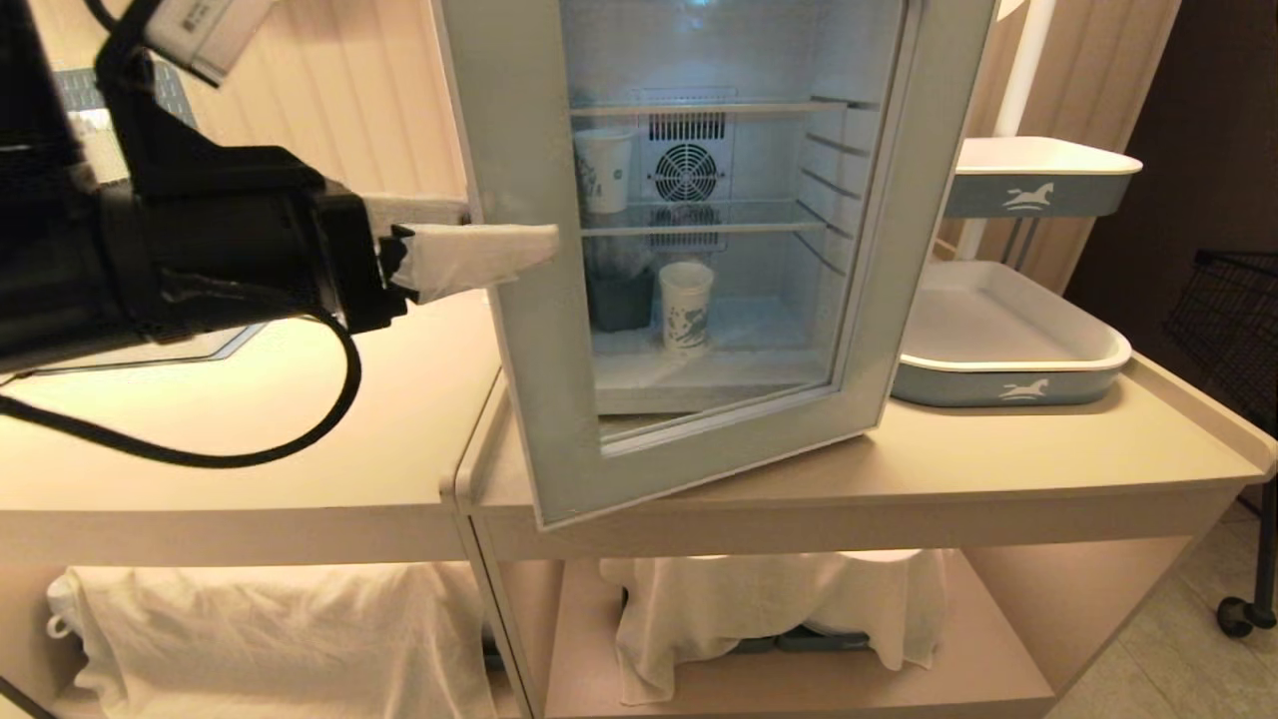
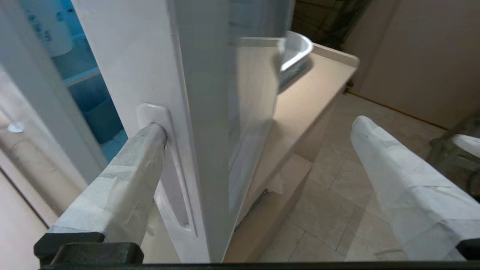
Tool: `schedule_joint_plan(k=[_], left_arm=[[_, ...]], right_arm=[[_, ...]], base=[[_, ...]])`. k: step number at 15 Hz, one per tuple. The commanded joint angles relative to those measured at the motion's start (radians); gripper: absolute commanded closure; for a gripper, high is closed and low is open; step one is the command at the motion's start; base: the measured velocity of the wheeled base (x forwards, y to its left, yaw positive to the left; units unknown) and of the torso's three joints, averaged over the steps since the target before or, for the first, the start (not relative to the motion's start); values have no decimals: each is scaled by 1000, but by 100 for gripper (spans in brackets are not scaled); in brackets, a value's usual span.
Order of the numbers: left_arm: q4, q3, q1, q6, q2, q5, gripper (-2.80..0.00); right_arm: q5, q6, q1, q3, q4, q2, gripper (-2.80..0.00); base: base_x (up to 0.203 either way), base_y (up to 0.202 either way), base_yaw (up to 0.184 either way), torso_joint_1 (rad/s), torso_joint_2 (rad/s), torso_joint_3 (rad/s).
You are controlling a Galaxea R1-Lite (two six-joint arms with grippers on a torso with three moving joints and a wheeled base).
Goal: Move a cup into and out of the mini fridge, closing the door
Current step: Open the freezer door
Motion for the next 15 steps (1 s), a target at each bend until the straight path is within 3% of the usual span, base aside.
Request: schedule_joint_plan(k=[1, 2, 5, 6, 9, 13, 15], left_arm=[[-2, 76, -7, 5, -130, 5, -280], [-1, 103, -7, 5, -167, 16, -280], [-1, 185, 4, 18, -222, 184, -280], [-3, 202, 32, 24, -226, 230, 0], [-3, 178, 79, 33, -183, 268, 0], [-12, 137, 81, 59, -68, 411, 0], [-19, 84, 81, 116, 22, 497, 0]], right_arm=[[0, -1, 1, 0, 0, 1, 0], [0, -1, 0, 0, 0, 1, 0], [0, -1, 0, 0, 0, 1, 0], [0, -1, 1, 0, 0, 1, 0], [0, -1, 0, 0, 0, 1, 0], [0, -1, 0, 0, 0, 1, 0], [0, -1, 0, 0, 0, 1, 0]], base=[[0, 0, 0, 0, 0, 0], [0, 0, 0, 0, 0, 0], [0, 0, 0, 0, 0, 0], [0, 0, 0, 0, 0, 0], [0, 0, 0, 0, 0, 0], [0, 0, 0, 0, 0, 0], [0, 0, 0, 0, 0, 0]])
